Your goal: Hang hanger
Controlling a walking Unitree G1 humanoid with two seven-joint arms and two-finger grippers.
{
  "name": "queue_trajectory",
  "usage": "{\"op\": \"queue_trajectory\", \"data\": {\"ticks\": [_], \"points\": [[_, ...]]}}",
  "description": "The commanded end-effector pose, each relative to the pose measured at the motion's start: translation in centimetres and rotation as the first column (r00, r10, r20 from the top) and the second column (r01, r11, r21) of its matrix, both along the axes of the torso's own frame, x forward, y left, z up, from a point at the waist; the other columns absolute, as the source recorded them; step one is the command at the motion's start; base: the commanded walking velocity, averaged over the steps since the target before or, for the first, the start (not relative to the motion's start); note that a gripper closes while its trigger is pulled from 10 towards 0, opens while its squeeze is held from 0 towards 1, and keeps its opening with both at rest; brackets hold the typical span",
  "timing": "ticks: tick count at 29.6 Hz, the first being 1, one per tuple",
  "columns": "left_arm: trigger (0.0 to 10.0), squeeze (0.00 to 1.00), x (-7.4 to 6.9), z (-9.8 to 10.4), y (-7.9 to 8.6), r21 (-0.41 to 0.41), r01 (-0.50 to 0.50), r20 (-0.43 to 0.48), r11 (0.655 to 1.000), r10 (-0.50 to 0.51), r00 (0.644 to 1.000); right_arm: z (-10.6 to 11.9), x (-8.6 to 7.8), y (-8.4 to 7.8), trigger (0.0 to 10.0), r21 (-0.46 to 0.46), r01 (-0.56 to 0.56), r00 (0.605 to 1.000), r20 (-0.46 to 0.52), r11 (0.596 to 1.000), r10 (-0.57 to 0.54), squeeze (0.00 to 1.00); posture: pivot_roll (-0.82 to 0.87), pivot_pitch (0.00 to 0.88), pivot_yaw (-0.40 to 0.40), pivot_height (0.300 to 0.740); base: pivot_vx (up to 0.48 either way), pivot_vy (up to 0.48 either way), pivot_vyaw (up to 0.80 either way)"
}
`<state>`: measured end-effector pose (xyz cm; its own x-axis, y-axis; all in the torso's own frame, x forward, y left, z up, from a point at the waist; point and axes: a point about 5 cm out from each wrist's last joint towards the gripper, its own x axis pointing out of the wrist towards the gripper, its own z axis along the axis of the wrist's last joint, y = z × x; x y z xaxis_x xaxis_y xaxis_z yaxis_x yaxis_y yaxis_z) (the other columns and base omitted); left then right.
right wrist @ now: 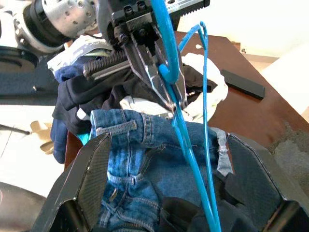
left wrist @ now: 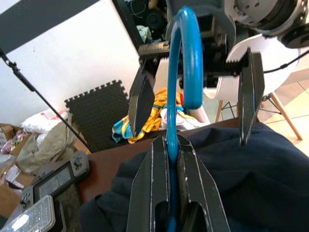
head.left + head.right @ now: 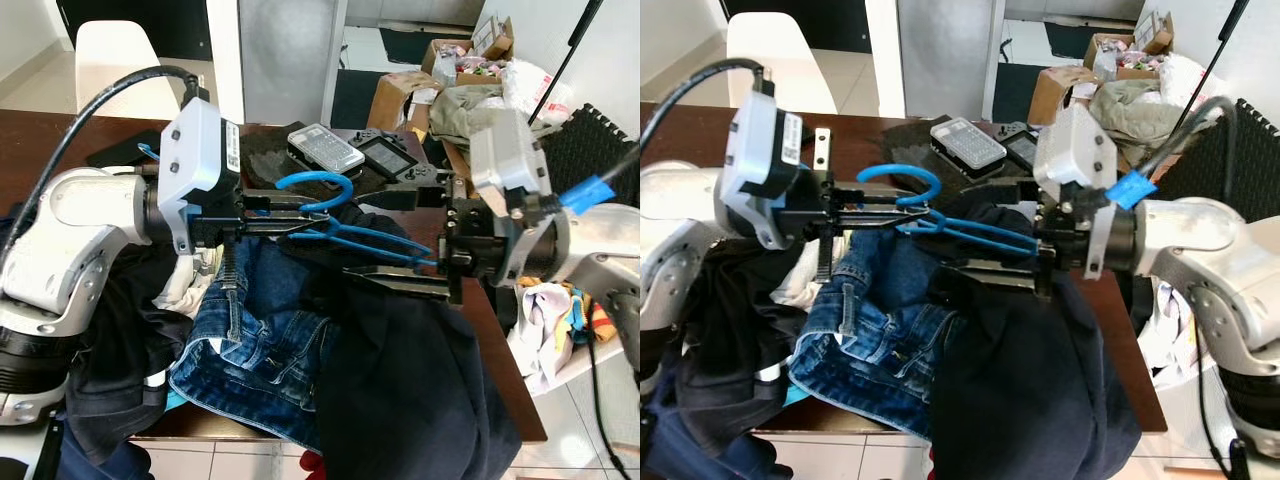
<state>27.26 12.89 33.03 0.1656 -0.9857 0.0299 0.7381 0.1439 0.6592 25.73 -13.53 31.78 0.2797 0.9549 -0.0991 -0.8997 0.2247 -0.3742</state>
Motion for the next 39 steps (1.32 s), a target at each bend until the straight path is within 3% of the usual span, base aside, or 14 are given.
{"op": "queue_trajectory", "data": {"ticks": [1,4,5,8,9,30,31,39], "points": [[10.0,0.0,-0.1,0.0,-0.7,0.0,0.018,0.018,1.0,-0.018,1.0,-0.3,0.1,0.7,10.0,0.009,-0.001,1.0,-0.021,1.0,0.001,0.0,0.06,0.119,-0.031,0.74,0.0,0.0,0.0],[10.0,0.0,-0.1,0.1,-0.8,-0.007,0.028,0.021,1.0,-0.027,0.999,-0.5,0.4,1.1,10.0,0.021,0.019,0.999,-0.029,1.0,-0.018,0.0,0.06,0.115,-0.029,0.74,0.0,0.0,0.0],[10.0,0.0,-0.2,0.1,-0.9,-0.009,0.033,0.023,0.999,-0.033,0.999,-0.6,0.5,1.3,4.6,0.025,0.026,0.999,-0.033,0.999,-0.026,0.0,0.06,0.115,-0.029,0.74,0.0,0.0,0.0],[10.0,0.0,-0.2,0.1,-1.0,-0.01,0.039,0.024,0.999,-0.039,0.999,-0.8,0.5,1.4,4.6,0.026,0.028,0.999,-0.036,0.999,-0.027,0.0,0.06,0.115,-0.029,0.74,0.0,0.0,0.0],[10.0,0.0,-0.2,0.2,-1.0,-0.012,0.044,0.026,0.999,-0.043,0.999,-0.9,0.5,1.6,0.0,0.027,0.025,0.999,-0.04,0.999,-0.024,0.0,0.06,0.114,-0.027,0.74,0.0,0.0,0.0],[10.0,0.0,-0.6,0.4,-1.6,-0.029,0.088,-0.004,0.996,-0.088,0.996,-1.2,0.4,1.6,0.0,-0.017,0.051,0.998,-0.027,0.999,-0.051,0.0,0.06,0.119,-0.023,0.74,0.0,0.0,0.0],[10.0,1.0,-0.5,0.3,-1.6,-0.034,0.094,-0.037,0.995,-0.095,0.995,-1.2,0.5,1.5,0.0,-0.017,0.053,0.998,-0.025,0.998,-0.053,0.0,0.06,0.119,-0.023,0.74,0.0,0.0,0.0],[10.0,1.0,0.4,1.2,-1.1,-0.108,0.036,-0.045,0.993,-0.041,0.998,-1.1,0.7,1.4,0.0,-0.019,0.063,0.998,-0.016,0.998,-0.064,0.0,0.06,0.121,-0.026,0.74,0.0,0.0,0.0]]}}
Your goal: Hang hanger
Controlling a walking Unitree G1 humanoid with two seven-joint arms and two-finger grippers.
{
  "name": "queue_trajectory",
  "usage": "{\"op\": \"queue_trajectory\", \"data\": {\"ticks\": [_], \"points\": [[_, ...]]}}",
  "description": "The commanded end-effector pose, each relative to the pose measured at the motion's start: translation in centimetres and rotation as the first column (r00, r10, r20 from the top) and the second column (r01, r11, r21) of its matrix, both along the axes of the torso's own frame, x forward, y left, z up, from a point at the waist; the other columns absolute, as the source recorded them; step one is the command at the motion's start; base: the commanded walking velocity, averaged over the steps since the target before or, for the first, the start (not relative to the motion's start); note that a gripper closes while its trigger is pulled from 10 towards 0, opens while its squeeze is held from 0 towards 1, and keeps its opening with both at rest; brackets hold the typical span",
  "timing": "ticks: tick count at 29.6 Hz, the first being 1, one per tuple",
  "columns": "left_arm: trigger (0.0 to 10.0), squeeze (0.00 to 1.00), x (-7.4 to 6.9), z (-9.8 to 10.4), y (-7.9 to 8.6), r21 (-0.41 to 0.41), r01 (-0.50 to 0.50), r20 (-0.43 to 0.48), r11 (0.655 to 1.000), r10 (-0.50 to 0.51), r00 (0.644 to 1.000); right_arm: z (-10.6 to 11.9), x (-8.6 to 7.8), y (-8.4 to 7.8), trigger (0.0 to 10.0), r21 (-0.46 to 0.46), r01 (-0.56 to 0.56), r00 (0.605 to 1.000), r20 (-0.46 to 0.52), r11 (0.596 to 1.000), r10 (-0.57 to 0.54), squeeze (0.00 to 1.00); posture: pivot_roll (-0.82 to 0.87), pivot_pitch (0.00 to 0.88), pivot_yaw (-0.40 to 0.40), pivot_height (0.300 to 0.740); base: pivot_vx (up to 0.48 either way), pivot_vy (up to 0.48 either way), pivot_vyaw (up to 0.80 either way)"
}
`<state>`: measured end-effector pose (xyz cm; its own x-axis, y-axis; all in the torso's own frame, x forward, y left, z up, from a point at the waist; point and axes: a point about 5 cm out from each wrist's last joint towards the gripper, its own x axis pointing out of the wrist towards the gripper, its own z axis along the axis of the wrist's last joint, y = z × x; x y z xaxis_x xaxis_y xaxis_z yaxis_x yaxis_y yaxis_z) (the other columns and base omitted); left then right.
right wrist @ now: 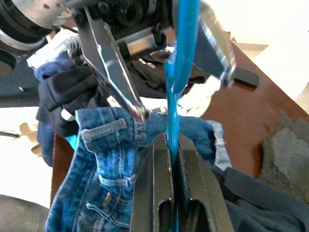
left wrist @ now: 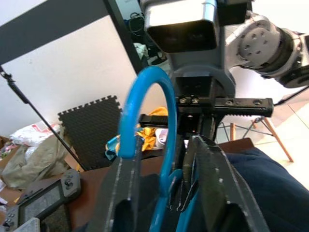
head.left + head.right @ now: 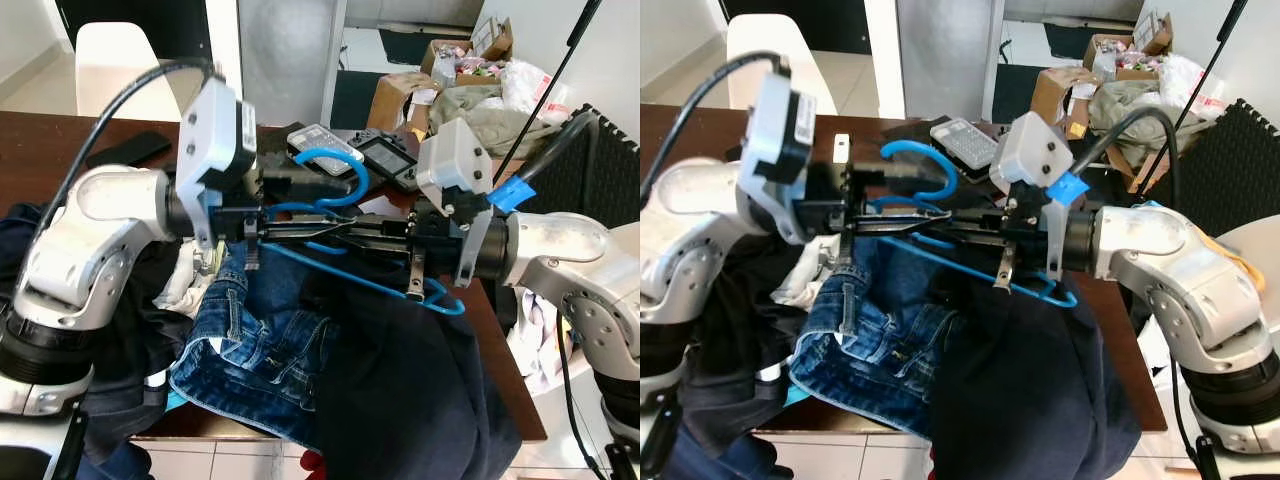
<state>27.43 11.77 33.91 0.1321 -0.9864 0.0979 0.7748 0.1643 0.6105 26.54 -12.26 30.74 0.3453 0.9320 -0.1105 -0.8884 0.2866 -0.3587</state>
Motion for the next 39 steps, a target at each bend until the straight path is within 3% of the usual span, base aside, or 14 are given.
{"op": "queue_trajectory", "data": {"ticks": [1,11,16,25,26,27,29,30,32,33,34,35,37,39], "points": [[10.0,1.0,0.2,0.4,0.0,-0.031,0.001,0.001,1.0,-0.001,1.0,-0.1,-0.1,0.2,0.0,-0.013,-0.008,1.0,0.001,1.0,0.008,0.0,0.06,0.121,-0.026,0.74,0.0,0.0,0.0],[10.0,1.0,0.9,3.7,5.2,-0.111,-0.072,-0.037,0.991,0.068,0.997,-0.1,1.3,-1.6,0.0,-0.032,0.136,0.99,0.031,0.99,-0.135,0.0,0.06,0.131,-0.023,0.74,0.0,0.0,0.0],[10.0,1.0,1.6,4.6,8.9,-0.122,-0.24,-0.021,0.963,0.239,0.971,0.7,2.9,-3.9,0.0,0.02,0.31,0.949,0.056,0.951,-0.31,0.0,0.06,0.135,-0.025,0.74,0.0,0.0,0.0],[10.0,1.0,2.2,3.7,11.7,-0.181,-0.479,-0.033,0.859,0.482,0.876,2.1,5.5,-7.5,0.0,0.213,0.584,0.799,0.015,0.783,-0.601,0.0,0.07,0.147,-0.029,0.74,0.0,0.0,0.0],[10.0,1.0,3.0,3.4,11.3,-0.268,-0.582,-0.076,0.768,0.585,0.807,2.6,5.9,-8.3,0.0,0.286,0.62,0.765,-0.01,0.731,-0.644,0.0,0.08,0.149,-0.034,0.74,0.0,0.0,0.0],[10.0,0.0,3.8,2.8,10.9,-0.343,-0.693,-0.13,0.635,0.698,0.704,3.1,6.2,-8.7,0.0,0.354,0.635,0.745,-0.043,0.687,-0.666,0.0,0.08,0.149,-0.035,0.74,0.0,0.0,0.0],[10.0,0.0,3.8,2.8,10.9,-0.343,-0.693,-0.13,0.635,0.698,0.704,3.1,6.2,-8.7,0.0,0.354,0.635,0.745,-0.043,0.687,-0.666,0.0,0.08,0.149,-0.035,0.74,0.0,0.0,0.0],[10.0,0.0,4.4,1.6,10.5,-0.374,-0.772,-0.191,0.514,0.771,0.607,3.3,6.4,-8.7,8.4,0.399,0.637,0.737,-0.064,0.66,-0.673,0.0,0.08,0.148,-0.04,0.74,0.0,0.0,0.0],[10.0,0.0,4.4,1.6,10.5,-0.374,-0.772,-0.191,0.514,0.771,0.607,3.3,6.4,-8.7,8.4,0.399,0.637,0.737,-0.064,0.66,-0.673,0.0,0.08,0.148,-0.04,0.74,0.0,0.0,0.0],[10.0,0.0,5.1,-2.2,10.3,-0.372,-0.894,-0.393,0.251,0.83,0.397,2.9,6.8,-8.0,10.0,0.479,0.634,0.738,-0.138,0.607,-0.661,0.0,0.11,0.145,-0.044,0.74,0.0,0.0,0.0],[10.0,0.0,5.0,-4.3,9.7,-0.329,-0.928,-0.42,0.176,0.852,0.311,2.4,7.0,-7.4,10.0,0.504,0.635,0.737,-0.166,0.586,-0.655,0.0,0.12,0.142,-0.044,0.74,0.0,0.0,0.0],[10.0,0.0,5.0,-4.3,9.7,-0.329,-0.928,-0.42,0.176,0.852,0.311,2.4,7.0,-7.4,10.0,0.504,0.635,0.737,-0.166,0.586,-0.655,0.0,0.12,0.142,-0.044,0.74,0.0,0.0,0.0],[10.0,0.0,4.1,-7.1,8.2,-0.282,-0.953,-0.412,0.113,0.883,0.226,1.1,7.3,-6.2,10.0,0.541,0.644,0.73,-0.222,0.541,-0.647,0.0,0.13,0.139,-0.043,0.74,0.0,0.0,0.0],[10.0,0.0,3.6,-7.4,7.8,-0.288,-0.952,-0.392,0.104,0.894,0.216,0.6,7.2,-5.8,10.0,0.55,0.653,0.72,-0.239,0.521,-0.651,0.0,0.13,0.135,-0.043,0.74,0.0,0.0,0.0]]}}
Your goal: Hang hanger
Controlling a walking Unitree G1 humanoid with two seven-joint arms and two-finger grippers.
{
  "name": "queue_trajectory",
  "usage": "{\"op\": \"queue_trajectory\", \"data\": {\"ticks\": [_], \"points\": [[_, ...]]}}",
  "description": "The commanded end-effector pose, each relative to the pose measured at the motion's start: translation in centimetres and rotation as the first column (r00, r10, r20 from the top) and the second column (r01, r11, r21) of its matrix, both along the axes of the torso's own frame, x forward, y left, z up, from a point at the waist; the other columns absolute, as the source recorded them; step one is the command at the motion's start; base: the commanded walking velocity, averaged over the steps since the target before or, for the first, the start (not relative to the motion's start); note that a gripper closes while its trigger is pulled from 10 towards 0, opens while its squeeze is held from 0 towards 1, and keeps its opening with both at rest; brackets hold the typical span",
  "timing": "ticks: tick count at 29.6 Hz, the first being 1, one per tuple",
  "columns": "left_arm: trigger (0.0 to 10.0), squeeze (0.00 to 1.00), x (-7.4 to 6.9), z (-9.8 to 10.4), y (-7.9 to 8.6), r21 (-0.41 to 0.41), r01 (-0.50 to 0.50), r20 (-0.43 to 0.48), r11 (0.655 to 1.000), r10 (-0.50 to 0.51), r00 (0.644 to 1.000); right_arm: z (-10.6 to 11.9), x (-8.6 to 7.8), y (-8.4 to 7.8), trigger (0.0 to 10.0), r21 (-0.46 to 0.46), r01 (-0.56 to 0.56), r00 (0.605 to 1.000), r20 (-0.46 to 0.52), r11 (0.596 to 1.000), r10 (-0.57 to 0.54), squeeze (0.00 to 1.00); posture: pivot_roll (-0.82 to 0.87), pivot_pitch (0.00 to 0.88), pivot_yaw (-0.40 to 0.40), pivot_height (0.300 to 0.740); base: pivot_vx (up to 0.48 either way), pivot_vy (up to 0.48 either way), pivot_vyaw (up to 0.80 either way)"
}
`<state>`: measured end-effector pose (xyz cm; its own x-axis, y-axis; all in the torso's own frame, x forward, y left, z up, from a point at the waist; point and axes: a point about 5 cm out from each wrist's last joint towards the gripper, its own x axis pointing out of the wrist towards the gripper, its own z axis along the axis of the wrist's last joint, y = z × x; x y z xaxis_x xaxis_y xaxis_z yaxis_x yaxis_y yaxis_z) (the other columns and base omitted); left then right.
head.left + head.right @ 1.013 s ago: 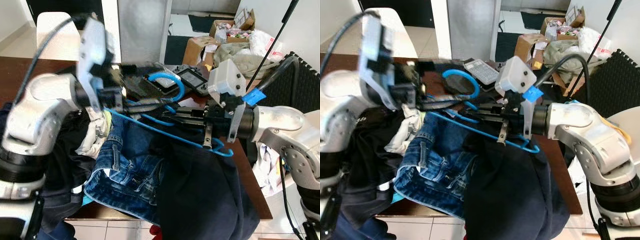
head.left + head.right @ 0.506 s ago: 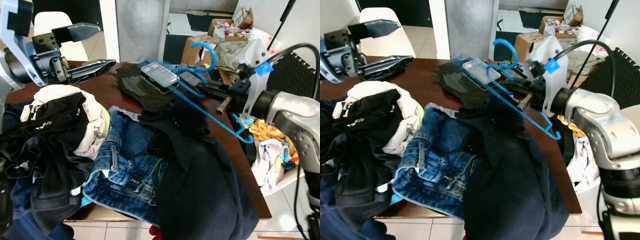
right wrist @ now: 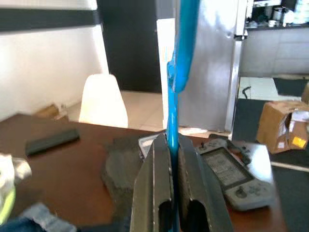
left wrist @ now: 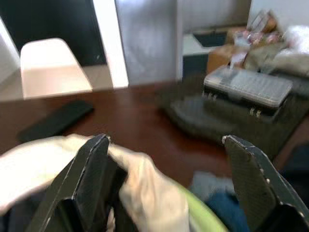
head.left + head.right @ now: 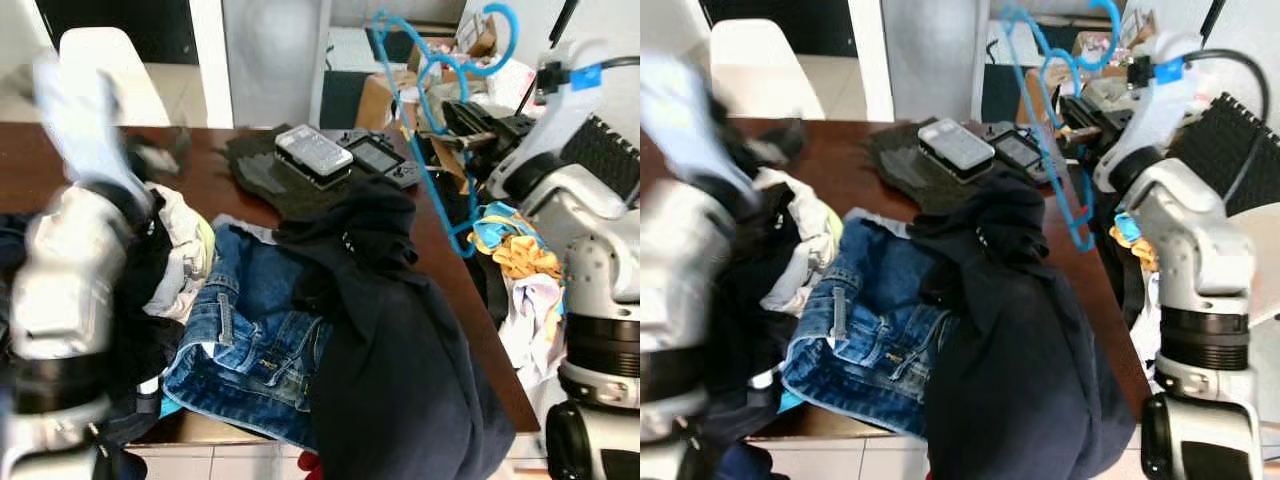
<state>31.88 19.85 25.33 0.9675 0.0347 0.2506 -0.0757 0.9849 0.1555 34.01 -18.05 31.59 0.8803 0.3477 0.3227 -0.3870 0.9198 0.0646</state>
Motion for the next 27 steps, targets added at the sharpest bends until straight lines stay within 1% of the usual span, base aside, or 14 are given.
{"op": "queue_trajectory", "data": {"ticks": [1,3,5,7,8,10,11,13,15,20,26,27], "points": [[10.0,0.0,-1.4,1.0,-0.3,0.063,-0.061,0.085,0.996,0.055,0.995,-0.8,-0.3,0.1,10.0,0.047,0.046,0.999,0.008,0.998,-0.047,0.0,0.14,0.134,-0.043,0.74,0.0,0.0,0.0],[10.0,0.0,-1.4,1.0,-0.3,0.063,-0.061,0.085,0.996,0.055,0.995,-0.8,-0.3,0.1,10.0,0.047,0.046,0.999,0.008,0.998,-0.047,0.0,0.14,0.134,-0.043,0.74,0.0,0.0,0.0],[10.0,0.0,-2.1,1.0,0.3,0.094,-0.126,0.101,0.988,0.117,0.988,-1.6,-0.6,0.1,10.0,0.069,0.101,0.995,-0.004,0.993,-0.101,0.0,0.14,0.131,-0.047,0.74,0.0,0.0,0.0],[10.0,0.0,-2.1,1.0,0.3,0.094,-0.126,0.101,0.988,0.117,0.988,-1.6,-0.6,0.1,10.0,0.069,0.101,0.995,-0.004,0.993,-0.101,0.0,0.14,0.131,-0.047,0.74,0.0,0.0,0.0],[10.0,0.0,-2.4,1.0,0.8,0.104,-0.166,0.104,0.981,0.155,0.982,-2.1,-0.8,-0.1,10.0,0.084,0.129,0.992,-0.017,0.988,-0.128,0.0,0.14,0.131,-0.047,0.74,0.0,0.0,0.0],[10.0,0.0,-2.9,1.3,2.0,0.131,-0.234,0.119,0.963,0.219,0.968,-3.6,-1.5,-1.2,10.0,0.079,0.212,0.977,-0.055,0.974,-0.208,0.0,0.13,0.132,-0.046,0.74,0.0,0.247,0.0],[10.0,0.0,-2.9,1.3,2.0,0.131,-0.234,0.119,0.963,0.219,0.968,-3.6,-1.5,-1.2,10.0,0.079,0.212,0.977,-0.055,0.974,-0.208,0.0,0.13,0.132,-0.046,0.74,0.0,0.247,0.0],[10.0,0.0,-3.2,1.7,2.7,0.14,-0.275,0.134,0.951,0.257,0.957,-4.6,-2.1,-2.2,10.0,0.064,0.278,0.959,-0.077,0.959,-0.273,0.0,0.13,0.136,-0.043,0.74,0.0,0.294,0.0],[10.0,0.0,-3.4,1.9,2.8,0.144,-0.3,0.148,0.943,0.28,0.949,-5.0,-2.4,-2.9,10.0,0.058,0.317,0.946,-0.086,0.947,-0.311,0.0,0.13,0.14,-0.042,0.74,0.0,0.3,0.0],[10.0,0.0,-3.4,2.6,2.9,0.151,-0.312,0.171,0.938,0.286,0.943,-4.7,-2.4,-3.5,10.0,0.056,0.353,0.934,-0.076,0.934,-0.349,0.0,0.12,0.142,-0.044,0.74,0.0,0.314,0.0],[10.0,0.0,-3.2,3.0,2.7,0.142,-0.307,0.185,0.941,0.279,0.942,-4.4,-2.3,-3.6,10.0,0.06,0.362,0.931,-0.065,0.93,-0.358,0.0,0.13,0.141,-0.049,0.74,0.0,0.368,0.0],[10.0,0.0,-2.9,3.4,2.4,0.131,-0.302,0.198,0.944,0.274,0.941,-4.1,-2.2,-3.5,10.0,0.064,0.366,0.93,-0.057,0.928,-0.363,0.0,0.13,0.141,-0.048,0.74,0.0,0.315,0.0]]}}
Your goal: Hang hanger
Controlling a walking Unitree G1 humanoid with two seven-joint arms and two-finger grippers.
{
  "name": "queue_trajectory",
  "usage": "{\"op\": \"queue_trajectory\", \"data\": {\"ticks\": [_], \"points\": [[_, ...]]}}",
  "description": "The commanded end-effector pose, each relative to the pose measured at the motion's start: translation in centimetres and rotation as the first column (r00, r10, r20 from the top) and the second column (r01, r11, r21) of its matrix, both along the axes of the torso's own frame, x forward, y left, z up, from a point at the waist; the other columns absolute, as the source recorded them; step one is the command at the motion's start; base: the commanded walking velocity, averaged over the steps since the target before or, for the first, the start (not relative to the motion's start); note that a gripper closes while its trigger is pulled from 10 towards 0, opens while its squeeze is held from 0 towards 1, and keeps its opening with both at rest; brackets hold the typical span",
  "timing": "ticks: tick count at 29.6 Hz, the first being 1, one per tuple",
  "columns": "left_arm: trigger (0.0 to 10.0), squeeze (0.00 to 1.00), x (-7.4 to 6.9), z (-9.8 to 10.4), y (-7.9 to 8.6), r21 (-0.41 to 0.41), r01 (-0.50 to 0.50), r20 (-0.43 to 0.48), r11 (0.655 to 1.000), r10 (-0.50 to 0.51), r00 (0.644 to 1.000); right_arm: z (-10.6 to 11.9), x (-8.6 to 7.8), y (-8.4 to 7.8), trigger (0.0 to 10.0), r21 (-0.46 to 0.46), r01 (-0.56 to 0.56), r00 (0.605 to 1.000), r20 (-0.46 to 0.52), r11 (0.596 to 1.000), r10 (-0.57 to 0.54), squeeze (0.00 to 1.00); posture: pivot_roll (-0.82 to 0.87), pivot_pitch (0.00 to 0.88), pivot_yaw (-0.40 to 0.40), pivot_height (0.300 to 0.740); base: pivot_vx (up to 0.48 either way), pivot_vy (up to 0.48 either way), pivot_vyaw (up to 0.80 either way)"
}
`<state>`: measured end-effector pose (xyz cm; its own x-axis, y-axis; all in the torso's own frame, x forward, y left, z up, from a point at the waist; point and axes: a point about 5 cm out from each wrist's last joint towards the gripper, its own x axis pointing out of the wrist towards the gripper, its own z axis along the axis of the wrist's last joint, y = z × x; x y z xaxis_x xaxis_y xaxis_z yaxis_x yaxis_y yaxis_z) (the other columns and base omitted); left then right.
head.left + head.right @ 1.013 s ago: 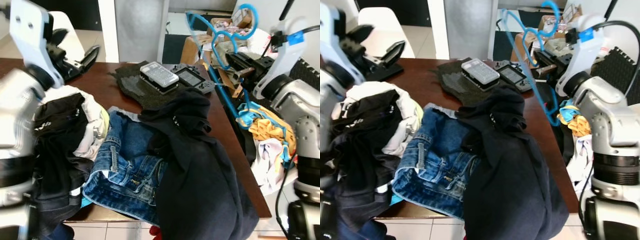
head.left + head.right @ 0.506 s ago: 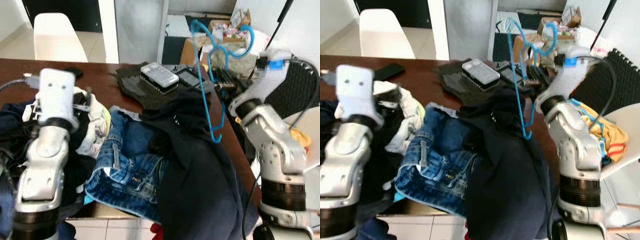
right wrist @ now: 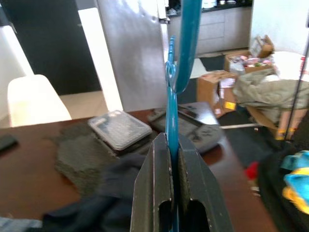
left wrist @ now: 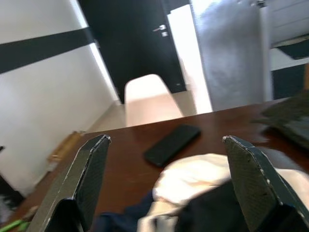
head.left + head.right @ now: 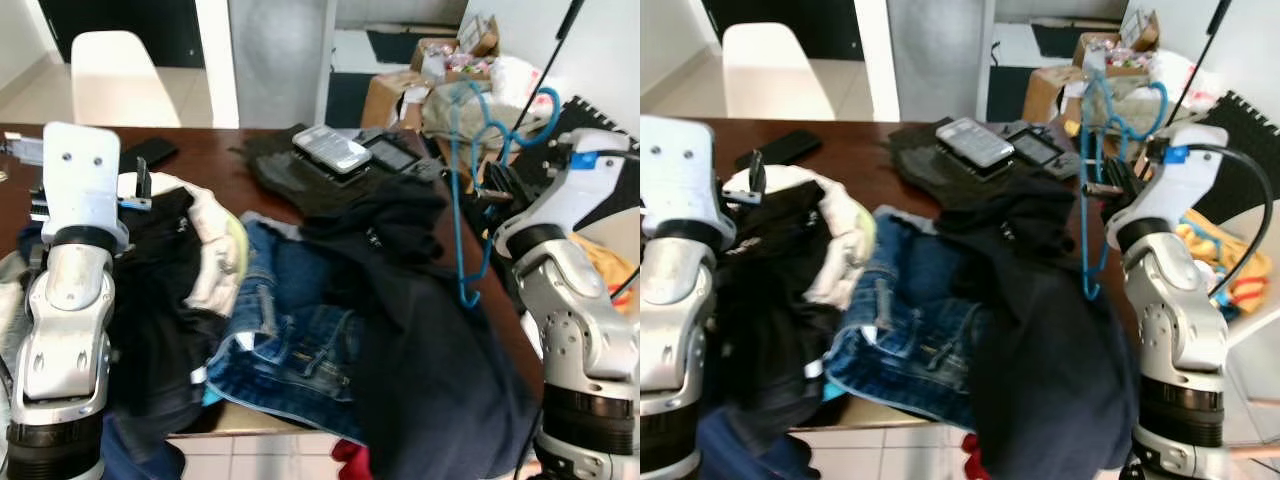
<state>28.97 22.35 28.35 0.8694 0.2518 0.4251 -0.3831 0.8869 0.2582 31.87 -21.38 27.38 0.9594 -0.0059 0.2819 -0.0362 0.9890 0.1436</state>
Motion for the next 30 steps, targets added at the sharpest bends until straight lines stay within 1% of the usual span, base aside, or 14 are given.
{"op": "queue_trajectory", "data": {"ticks": [1,4,6,7,10,15,18,20,21,24,26,28,29,30], "points": [[10.0,0.0,0.4,0.7,-0.5,-0.002,0.006,0.027,1.0,-0.006,1.0,0.4,0.1,0.0,10.0,0.004,0.018,1.0,0.022,1.0,-0.018,0.0,0.12,0.138,-0.046,0.74,0.0,0.3,0.0],[10.0,0.0,0.6,0.8,-1.0,-0.024,0.033,0.026,0.999,-0.033,0.999,0.7,0.2,0.2,10.0,0.004,0.018,0.999,0.03,1.0,-0.019,0.0,0.12,0.138,-0.045,0.74,0.0,0.263,0.0],[10.0,0.0,0.9,0.4,-2.2,-0.068,0.113,0.005,0.991,-0.113,0.994,0.9,0.1,0.3,10.0,0.006,0.021,0.999,0.038,1.0,-0.021,0.0,0.12,0.138,-0.045,0.74,0.0,0.0,0.0],[10.0,0.0,0.9,0.4,-2.2,-0.068,0.113,0.005,0.991,-0.113,0.994,0.9,0.1,0.3,10.0,0.006,0.021,0.999,0.038,1.0,-0.021,0.0,0.12,0.138,-0.045,0.74,0.0,0.0,0.0],[10.0,0.0,1.0,0.0,-3.0,-0.072,0.174,-0.022,0.982,-0.176,0.984,0.9,0.1,0.4,10.0,0.007,0.023,0.999,0.04,1.0,-0.024,0.0,0.12,0.139,-0.045,0.74,0.0,0.0,0.0],[10.0,0.0,1.2,-0.2,-4.0,-0.098,0.226,-0.041,0.969,-0.231,0.972,0.9,0.0,0.4,10.0,0.011,0.023,0.999,0.044,1.0,-0.024,0.0,0.12,0.14,-0.042,0.74,0.0,-0.466,0.0],[10.0,0.0,1.3,-0.2,-4.1,-0.111,0.237,-0.045,0.965,-0.244,0.969,0.9,0.0,0.5,10.0,0.012,0.023,0.999,0.045,1.0,-0.023,0.0,0.12,0.141,-0.041,0.74,0.0,-0.156,0.0],[10.0,0.0,1.5,-0.6,-4.1,-0.167,0.235,-0.063,0.958,-0.248,0.967,1.0,0.0,0.5,10.0,0.012,0.021,0.999,0.045,1.0,-0.022,0.0,0.12,0.141,-0.041,0.74,0.0,0.0,0.0],[10.0,0.0,1.5,-0.6,-4.1,-0.167,0.235,-0.063,0.958,-0.248,0.967,1.0,0.0,0.5,10.0,0.012,0.021,0.999,0.045,1.0,-0.022,0.0,0.12,0.141,-0.041,0.74,0.0,0.0,0.0],[10.0,0.0,1.5,-1.2,-3.6,-0.241,0.201,-0.105,0.949,-0.231,0.967,1.0,0.1,0.5,10.0,0.011,0.019,0.999,0.045,1.0,-0.02,0.0,0.12,0.143,-0.041,0.74,0.0,0.0,0.0],[10.0,0.0,1.5,-1.2,-3.6,-0.241,0.201,-0.105,0.949,-0.231,0.967,1.0,0.1,0.5,10.0,0.011,0.019,0.999,0.045,1.0,-0.02,0.0,0.12,0.143,-0.041,0.74,0.0,0.0,0.0],[10.0,0.0,1.6,-1.6,-3.4,-0.263,0.191,-0.129,0.946,-0.23,0.965,1.1,0.2,0.5,10.0,0.01,0.019,0.999,0.046,1.0,-0.019,0.0,0.13,0.144,-0.044,0.74,0.0,0.0,0.0],[10.0,0.0,1.6,-2.3,-3.3,-0.298,0.177,-0.162,0.938,-0.233,0.959,1.1,0.2,0.5,10.0,0.009,0.018,0.999,0.045,1.0,-0.018,0.0,0.13,0.145,-0.043,0.74,0.0,0.0,0.0],[10.0,0.0,1.6,-2.3,-3.3,-0.298,0.177,-0.162,0.938,-0.233,0.959,1.1,0.2,0.5,10.0,0.009,0.018,0.999,0.045,1.0,-0.018,0.0,0.13,0.145,-0.043,0.74,0.0,0.0,0.0]]}}
